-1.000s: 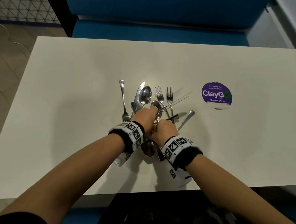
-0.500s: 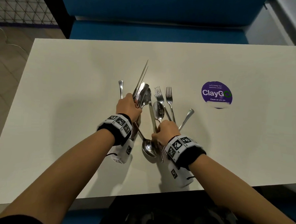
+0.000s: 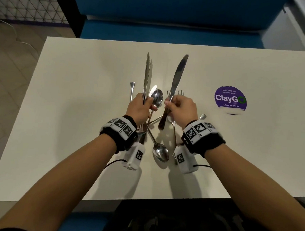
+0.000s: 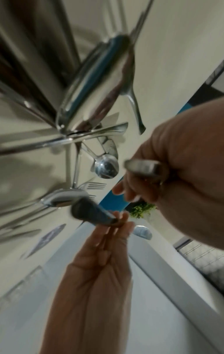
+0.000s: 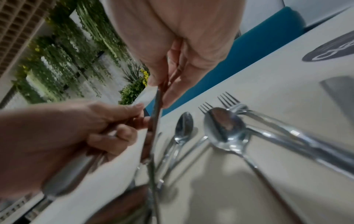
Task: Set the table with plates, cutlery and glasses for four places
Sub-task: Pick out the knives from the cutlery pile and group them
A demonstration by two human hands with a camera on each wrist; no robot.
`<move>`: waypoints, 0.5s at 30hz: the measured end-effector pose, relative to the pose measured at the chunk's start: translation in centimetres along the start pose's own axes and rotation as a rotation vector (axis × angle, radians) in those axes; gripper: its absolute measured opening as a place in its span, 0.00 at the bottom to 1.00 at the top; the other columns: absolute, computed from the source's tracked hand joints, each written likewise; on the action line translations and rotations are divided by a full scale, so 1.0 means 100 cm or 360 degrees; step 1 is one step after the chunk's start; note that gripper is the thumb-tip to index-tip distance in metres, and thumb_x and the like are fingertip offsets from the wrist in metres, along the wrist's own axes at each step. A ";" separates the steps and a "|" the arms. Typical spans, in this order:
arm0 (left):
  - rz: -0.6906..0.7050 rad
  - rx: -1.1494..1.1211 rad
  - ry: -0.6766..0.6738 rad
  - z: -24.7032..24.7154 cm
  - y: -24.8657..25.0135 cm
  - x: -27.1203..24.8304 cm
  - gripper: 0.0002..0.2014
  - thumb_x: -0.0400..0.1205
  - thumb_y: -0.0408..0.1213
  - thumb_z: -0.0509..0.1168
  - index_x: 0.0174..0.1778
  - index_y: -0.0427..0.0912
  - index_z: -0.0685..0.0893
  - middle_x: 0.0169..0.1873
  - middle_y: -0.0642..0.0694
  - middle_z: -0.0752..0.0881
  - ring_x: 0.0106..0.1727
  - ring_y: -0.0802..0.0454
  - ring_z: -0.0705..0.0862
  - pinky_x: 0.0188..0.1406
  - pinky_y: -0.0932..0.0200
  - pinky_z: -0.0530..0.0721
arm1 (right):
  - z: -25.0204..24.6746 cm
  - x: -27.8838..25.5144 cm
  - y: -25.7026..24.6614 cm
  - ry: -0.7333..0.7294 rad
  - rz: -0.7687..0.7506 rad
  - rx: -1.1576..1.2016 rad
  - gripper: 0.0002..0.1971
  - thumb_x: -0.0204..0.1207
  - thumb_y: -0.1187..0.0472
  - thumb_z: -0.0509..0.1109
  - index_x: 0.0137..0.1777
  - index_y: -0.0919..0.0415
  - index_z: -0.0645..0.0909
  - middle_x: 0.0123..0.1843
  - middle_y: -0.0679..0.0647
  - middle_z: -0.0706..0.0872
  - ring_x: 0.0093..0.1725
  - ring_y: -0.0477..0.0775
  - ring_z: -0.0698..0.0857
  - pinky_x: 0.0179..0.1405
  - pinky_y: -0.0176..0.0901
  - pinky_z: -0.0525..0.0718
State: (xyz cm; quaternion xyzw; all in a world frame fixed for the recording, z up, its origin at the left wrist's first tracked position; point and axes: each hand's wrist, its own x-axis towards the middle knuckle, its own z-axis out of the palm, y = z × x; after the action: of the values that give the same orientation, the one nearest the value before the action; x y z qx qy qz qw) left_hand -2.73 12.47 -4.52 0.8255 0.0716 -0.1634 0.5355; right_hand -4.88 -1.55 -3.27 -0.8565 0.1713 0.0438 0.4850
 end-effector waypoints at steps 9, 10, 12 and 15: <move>-0.0065 -0.0195 -0.0039 -0.035 -0.007 -0.007 0.12 0.88 0.46 0.53 0.47 0.46 0.78 0.36 0.46 0.84 0.34 0.51 0.84 0.34 0.57 0.86 | 0.038 0.009 -0.040 -0.0676 0.0129 0.0558 0.07 0.79 0.70 0.65 0.55 0.70 0.80 0.36 0.57 0.84 0.30 0.45 0.87 0.33 0.34 0.88; -0.0092 -0.0267 -0.0046 -0.037 -0.009 -0.008 0.12 0.88 0.47 0.53 0.48 0.46 0.78 0.37 0.44 0.85 0.34 0.49 0.85 0.36 0.53 0.87 | 0.043 0.010 -0.041 -0.0686 0.0156 0.0603 0.06 0.79 0.70 0.66 0.54 0.68 0.80 0.37 0.57 0.85 0.31 0.47 0.87 0.34 0.35 0.88; -0.0197 -0.0489 -0.0053 -0.040 -0.012 -0.010 0.14 0.88 0.47 0.51 0.52 0.44 0.78 0.36 0.40 0.86 0.27 0.47 0.85 0.28 0.54 0.87 | 0.052 0.010 -0.043 -0.0687 0.0182 0.0685 0.06 0.79 0.69 0.67 0.54 0.68 0.80 0.37 0.57 0.85 0.31 0.47 0.87 0.38 0.39 0.89; -0.0315 -0.0639 -0.0033 -0.042 -0.015 -0.011 0.16 0.89 0.48 0.47 0.50 0.45 0.77 0.29 0.42 0.81 0.17 0.54 0.78 0.17 0.62 0.79 | 0.062 0.014 -0.042 -0.0683 0.0110 0.0454 0.13 0.75 0.67 0.72 0.59 0.68 0.83 0.38 0.55 0.88 0.31 0.47 0.87 0.48 0.46 0.89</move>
State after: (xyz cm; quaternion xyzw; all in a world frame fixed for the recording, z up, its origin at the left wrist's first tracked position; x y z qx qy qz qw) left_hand -3.43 16.98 -3.89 0.6895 0.1779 -0.2060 0.6712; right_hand -1.60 5.29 -3.45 -0.7442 0.0980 0.2163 0.6243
